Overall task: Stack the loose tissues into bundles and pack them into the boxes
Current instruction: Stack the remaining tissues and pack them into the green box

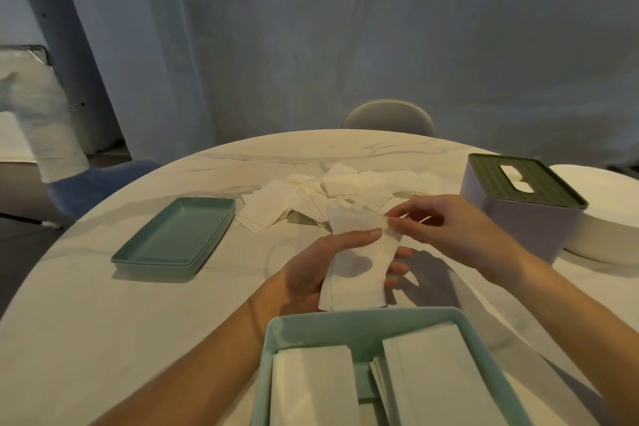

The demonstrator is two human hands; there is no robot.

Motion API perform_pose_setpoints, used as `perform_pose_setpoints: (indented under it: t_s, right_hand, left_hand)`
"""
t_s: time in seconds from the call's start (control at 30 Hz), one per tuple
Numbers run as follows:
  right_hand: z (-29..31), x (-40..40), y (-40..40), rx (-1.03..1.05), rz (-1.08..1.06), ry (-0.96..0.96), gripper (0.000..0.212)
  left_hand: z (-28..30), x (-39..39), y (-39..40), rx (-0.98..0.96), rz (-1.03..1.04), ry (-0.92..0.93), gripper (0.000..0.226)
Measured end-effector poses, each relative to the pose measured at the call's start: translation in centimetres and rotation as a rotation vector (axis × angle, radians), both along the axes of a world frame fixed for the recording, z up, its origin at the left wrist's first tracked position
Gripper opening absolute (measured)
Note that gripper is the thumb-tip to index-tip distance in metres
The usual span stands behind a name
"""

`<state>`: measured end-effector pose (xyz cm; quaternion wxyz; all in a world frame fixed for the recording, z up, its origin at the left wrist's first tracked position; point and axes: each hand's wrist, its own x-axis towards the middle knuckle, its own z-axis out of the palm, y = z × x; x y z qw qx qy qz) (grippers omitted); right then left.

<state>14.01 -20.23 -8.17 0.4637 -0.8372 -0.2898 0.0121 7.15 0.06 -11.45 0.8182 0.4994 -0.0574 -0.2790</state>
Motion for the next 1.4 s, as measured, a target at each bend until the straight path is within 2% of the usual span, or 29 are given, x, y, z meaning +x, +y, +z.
perform_pose_setpoints:
  t_s: [0.13, 0.33, 0.5, 0.63, 0.7, 0.8, 0.83, 0.9, 1.03, 1.1, 1.2, 1.3, 1.4]
  right_hand:
    - [0.1, -0.1, 0.0, 0.032, -0.005, 0.017, 0.008]
    - [-0.3, 0.0, 0.2, 0.142, -0.134, -0.089, 0.004]
    - [-0.2, 0.5, 0.2, 0.333, -0.281, -0.103, 0.017]
    - [1.0, 0.3, -0.1, 0.581, -0.313, -0.085, 0.018]
    - [1.8, -0.1, -0.1, 0.684, -0.285, -0.018, 0.019]
    - [2.5, -0.9, 0.2, 0.779, -0.010, 0.164, 0.024]
    - [2.5, -1.3, 0.4, 0.738, 0.074, 0.182, 0.024]
    - [1.7, -2.0, 1.2, 0.519, 0.128, 0.110, 0.019]
    - [-0.4, -2.3, 2.5, 0.055, -0.043, -0.173, 0.008]
    - [-0.9, -2.1, 2.6, 0.041, -0.078, -0.237, 0.012]
    - [-0.8, -1.5, 2.1, 0.137, -0.115, -0.214, 0.026]
    - [-0.6, -1.0, 1.8, 0.110, -0.072, -0.152, 0.012]
    - [-0.7, -0.5, 1.4, 0.135, -0.014, -0.095, 0.010]
  left_hand:
    - [0.1, -0.3, -0.2, -0.006, 0.046, 0.018, 0.040]
    - [0.0, 0.0, -0.2, 0.058, 0.005, 0.040, 0.048]
    - [-0.1, -0.1, -0.3, 0.075, 0.031, 0.069, 0.051]
    - [-0.1, 0.0, -0.6, 0.050, 0.094, 0.047, 0.057]
    - [0.0, -0.1, -0.7, -0.042, 0.104, 0.049, 0.067]
    - [-0.3, 0.0, -1.0, -0.086, 0.207, 0.168, 0.068]
    - [0.3, -0.5, -1.3, -0.112, 0.230, 0.181, 0.065]
    - [0.6, -0.4, -1.6, -0.155, 0.322, 0.138, 0.058]
    - [2.3, -1.5, -2.1, 0.005, 0.489, -0.030, 0.032]
    - [2.7, -2.1, -2.0, 0.097, 0.540, -0.154, 0.029]
    - [2.9, -1.6, -2.1, 0.143, 0.414, -0.166, 0.044]
    - [2.7, -1.5, -2.0, 0.114, 0.330, -0.156, 0.031]
    - [2.9, -1.6, -2.9, 0.127, 0.304, -0.114, 0.049]
